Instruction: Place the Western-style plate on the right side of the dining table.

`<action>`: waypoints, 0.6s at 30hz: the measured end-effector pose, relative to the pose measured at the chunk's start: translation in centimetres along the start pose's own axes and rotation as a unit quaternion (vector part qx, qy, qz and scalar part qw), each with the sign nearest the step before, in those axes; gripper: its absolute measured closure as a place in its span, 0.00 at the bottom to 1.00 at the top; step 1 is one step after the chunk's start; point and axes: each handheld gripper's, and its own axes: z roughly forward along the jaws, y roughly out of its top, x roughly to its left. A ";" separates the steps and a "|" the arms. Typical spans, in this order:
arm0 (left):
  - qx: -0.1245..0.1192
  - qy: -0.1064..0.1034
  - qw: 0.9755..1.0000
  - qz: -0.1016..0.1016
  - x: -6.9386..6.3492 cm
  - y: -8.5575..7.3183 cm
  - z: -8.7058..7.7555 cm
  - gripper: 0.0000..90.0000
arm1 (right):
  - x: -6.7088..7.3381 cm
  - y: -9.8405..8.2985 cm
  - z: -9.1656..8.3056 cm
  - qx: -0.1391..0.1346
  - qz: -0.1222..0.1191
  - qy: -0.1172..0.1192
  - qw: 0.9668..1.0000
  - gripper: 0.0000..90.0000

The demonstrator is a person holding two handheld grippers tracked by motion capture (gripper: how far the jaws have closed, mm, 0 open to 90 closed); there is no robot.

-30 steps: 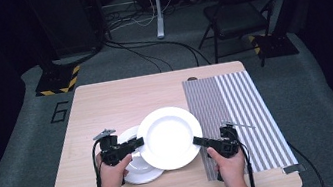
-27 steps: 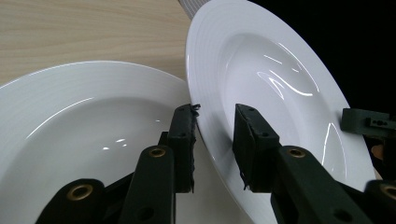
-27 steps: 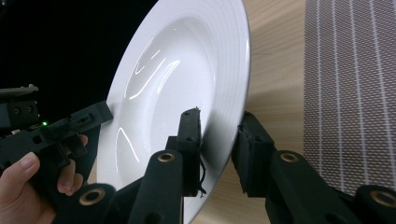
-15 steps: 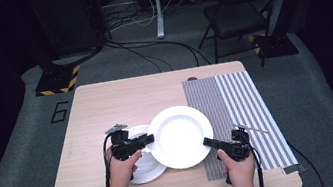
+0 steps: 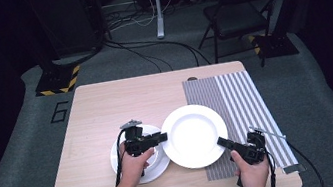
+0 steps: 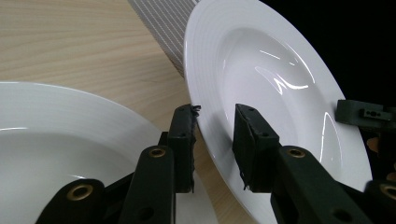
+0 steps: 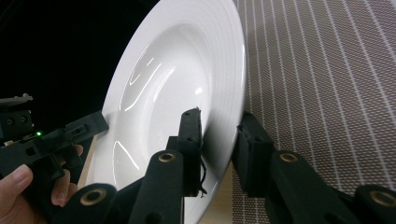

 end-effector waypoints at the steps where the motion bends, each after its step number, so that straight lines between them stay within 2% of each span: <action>1: 0.002 0.000 1.000 0.005 -0.1 0.1 0.2 0.77 | -0.1 0.0 -0.2 -0.005 0.001 -0.003 1.000 0.82; 4: 0.004 -0.003 1.000 0.009 -0.5 0.2 0.6 0.77 | -0.3 0.0 -0.7 -0.009 0.004 -0.006 1.000 0.83; 5: 0.004 -0.004 1.000 0.015 -0.5 0.2 0.8 0.77 | -0.5 -0.1 -0.9 -0.012 -0.003 -0.007 1.000 0.83; 6: 0.005 -0.006 1.000 0.016 -0.6 0.3 0.9 0.77 | -0.5 -0.1 -1.1 -0.013 0.008 -0.007 1.000 0.83; 8: 0.008 -0.010 1.000 0.019 -0.8 0.4 1.2 0.77 | -0.7 -0.1 -1.4 -0.015 0.005 -0.010 1.000 0.83; 10: 0.009 -0.013 1.000 0.020 -1.0 0.5 1.6 0.77 | -0.8 -0.1 -1.7 -0.017 0.015 -0.010 1.000 0.83; 11: 0.010 -0.014 1.000 0.020 -1.1 0.6 1.7 0.77 | -1.1 -0.1 -1.8 -0.019 0.010 -0.012 1.000 0.83; 12: 0.011 -0.015 1.000 0.025 -1.2 0.7 1.9 0.77 | -1.0 -0.1 -2.0 -0.020 0.019 -0.015 1.000 0.83; 18: 0.016 -0.022 0.999 0.027 -1.9 0.9 2.9 0.77 | -1.7 0.1 -2.9 -0.030 0.026 -0.022 0.999 0.84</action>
